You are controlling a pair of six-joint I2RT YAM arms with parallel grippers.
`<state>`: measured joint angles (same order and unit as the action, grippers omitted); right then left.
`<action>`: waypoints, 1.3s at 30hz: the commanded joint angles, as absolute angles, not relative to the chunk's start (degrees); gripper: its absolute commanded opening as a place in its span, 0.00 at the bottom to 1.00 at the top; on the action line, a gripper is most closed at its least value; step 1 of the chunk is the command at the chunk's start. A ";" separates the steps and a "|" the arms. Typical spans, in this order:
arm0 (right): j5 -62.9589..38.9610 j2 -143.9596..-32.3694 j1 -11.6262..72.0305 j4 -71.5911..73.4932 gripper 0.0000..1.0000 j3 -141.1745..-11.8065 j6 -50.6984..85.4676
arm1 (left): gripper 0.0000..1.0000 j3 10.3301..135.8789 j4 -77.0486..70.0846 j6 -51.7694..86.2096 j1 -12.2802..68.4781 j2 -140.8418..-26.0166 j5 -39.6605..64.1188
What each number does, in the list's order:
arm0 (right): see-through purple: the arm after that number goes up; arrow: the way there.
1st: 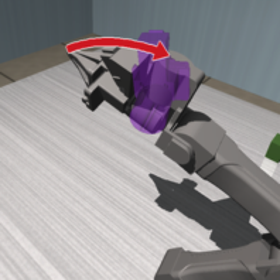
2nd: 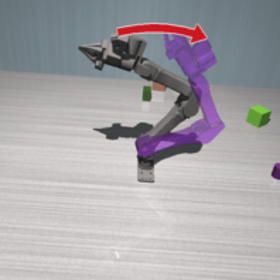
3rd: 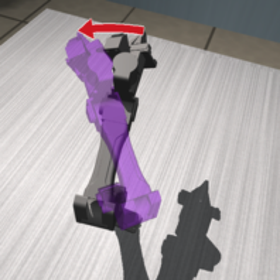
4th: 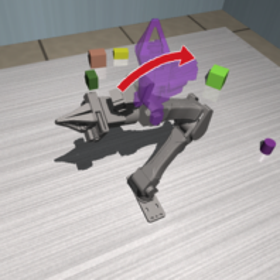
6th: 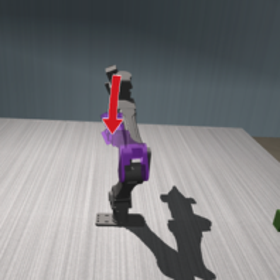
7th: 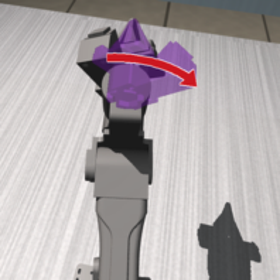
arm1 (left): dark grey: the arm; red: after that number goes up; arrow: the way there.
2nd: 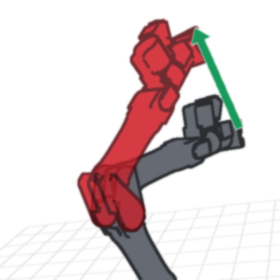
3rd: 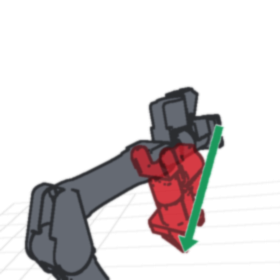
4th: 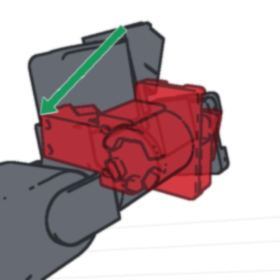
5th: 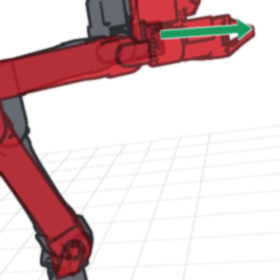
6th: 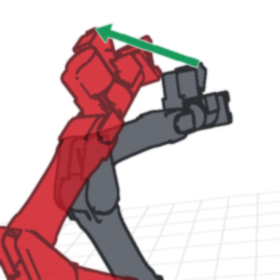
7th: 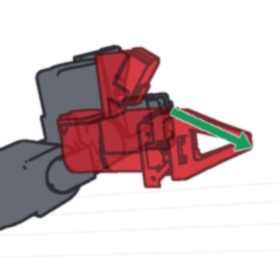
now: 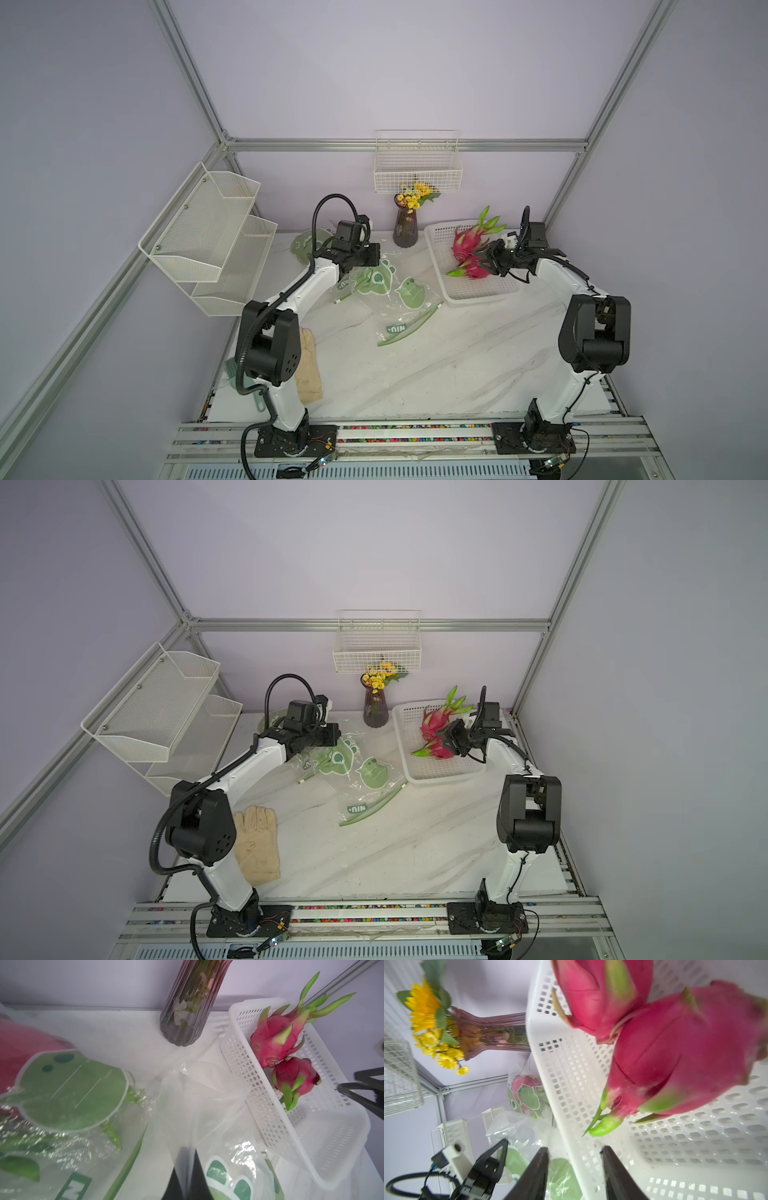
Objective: Open the zip-top bag and take out the dragon fruit
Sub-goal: Place the dragon fruit in the basket, then place the zipper food storage bag at the center of the board.
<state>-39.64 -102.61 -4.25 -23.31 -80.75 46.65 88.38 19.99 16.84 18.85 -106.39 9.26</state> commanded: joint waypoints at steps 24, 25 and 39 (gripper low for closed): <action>-39.31 -89.52 -4.57 -17.98 0.44 -70.15 44.12 | 0.88 105.35 23.79 12.74 19.95 -109.28 -0.44; -39.38 -89.12 -4.57 -17.89 0.44 -69.90 44.34 | 0.88 103.57 24.73 14.80 19.41 -107.93 -0.32; -40.17 -84.18 -0.13 -16.10 0.42 -66.01 44.47 | 0.92 67.76 29.01 38.57 10.12 -87.69 -0.65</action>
